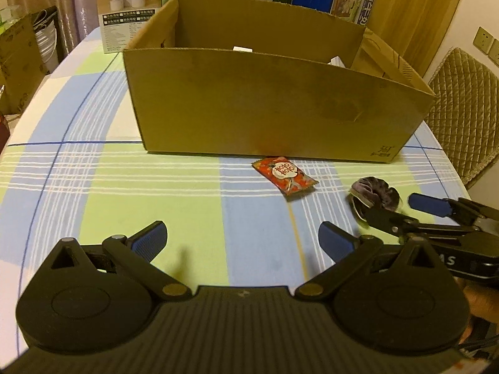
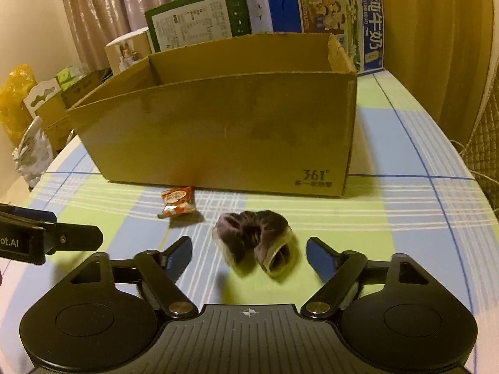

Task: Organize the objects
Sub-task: 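Grasp the red candy packet with the left tool while the right tool grasps the brown scrunchie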

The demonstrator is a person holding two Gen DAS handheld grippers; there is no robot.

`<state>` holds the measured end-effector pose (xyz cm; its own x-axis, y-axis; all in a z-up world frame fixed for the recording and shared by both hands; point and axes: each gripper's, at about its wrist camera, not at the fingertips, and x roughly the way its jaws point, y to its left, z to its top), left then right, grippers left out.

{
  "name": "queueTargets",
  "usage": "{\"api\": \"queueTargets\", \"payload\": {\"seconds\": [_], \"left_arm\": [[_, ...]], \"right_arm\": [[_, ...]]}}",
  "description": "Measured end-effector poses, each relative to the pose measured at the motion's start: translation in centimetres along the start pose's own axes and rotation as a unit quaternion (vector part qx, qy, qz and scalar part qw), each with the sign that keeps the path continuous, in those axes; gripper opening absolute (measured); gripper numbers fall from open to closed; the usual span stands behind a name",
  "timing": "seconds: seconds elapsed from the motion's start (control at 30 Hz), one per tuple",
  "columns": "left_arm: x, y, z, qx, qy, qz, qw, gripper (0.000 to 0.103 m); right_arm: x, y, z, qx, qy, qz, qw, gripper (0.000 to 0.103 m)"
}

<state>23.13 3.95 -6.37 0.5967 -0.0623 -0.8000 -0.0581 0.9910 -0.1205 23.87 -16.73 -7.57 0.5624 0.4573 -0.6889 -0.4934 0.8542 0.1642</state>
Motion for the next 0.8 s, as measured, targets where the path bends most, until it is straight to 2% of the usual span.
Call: {"api": "queueTargets", "payload": {"seconds": [0.13, 0.2, 0.27, 0.3, 0.43, 0.57, 0.73, 0.8], "left_arm": [[1.3, -0.2, 0.4, 0.003, 0.001, -0.006, 1.0, 0.101], [1.8, -0.4, 0.6, 0.005, 0.0, -0.012, 0.9999, 0.101], [2.3, -0.7, 0.7, 0.005, -0.001, -0.013, 0.9999, 0.101], [2.6, -1.0, 0.8, 0.006, -0.001, -0.012, 0.9999, 0.1], [3.9, -2.0, 1.3, 0.006, -0.007, -0.025, 0.9997, 0.093], [5.6, -3.2, 2.1, -0.003, -0.018, -0.041, 0.999, 0.086], [7.6, -3.8, 3.1, -0.022, -0.02, -0.035, 0.999, 0.067], [8.3, -4.1, 3.1, -0.014, -0.013, -0.023, 0.9995, 0.052]], "right_arm": [[1.2, -0.2, 0.0, 0.001, 0.006, -0.004, 1.0, 0.062], [1.6, -0.4, 0.1, 0.001, 0.01, -0.005, 1.0, 0.036], [1.7, -0.6, 0.2, 0.0, 0.013, -0.01, 1.0, 0.021], [1.5, -0.8, 0.2, 0.001, 0.01, -0.011, 1.0, 0.018], [0.9, -1.9, 0.2, 0.006, 0.004, -0.037, 0.999, 0.016], [1.0, -2.7, 0.1, 0.023, 0.005, -0.042, 0.999, 0.016], [1.1, -2.6, 0.3, 0.029, 0.001, -0.041, 0.999, 0.016], [1.1, -2.6, 0.3, 0.032, 0.002, -0.041, 0.999, 0.016]]}}
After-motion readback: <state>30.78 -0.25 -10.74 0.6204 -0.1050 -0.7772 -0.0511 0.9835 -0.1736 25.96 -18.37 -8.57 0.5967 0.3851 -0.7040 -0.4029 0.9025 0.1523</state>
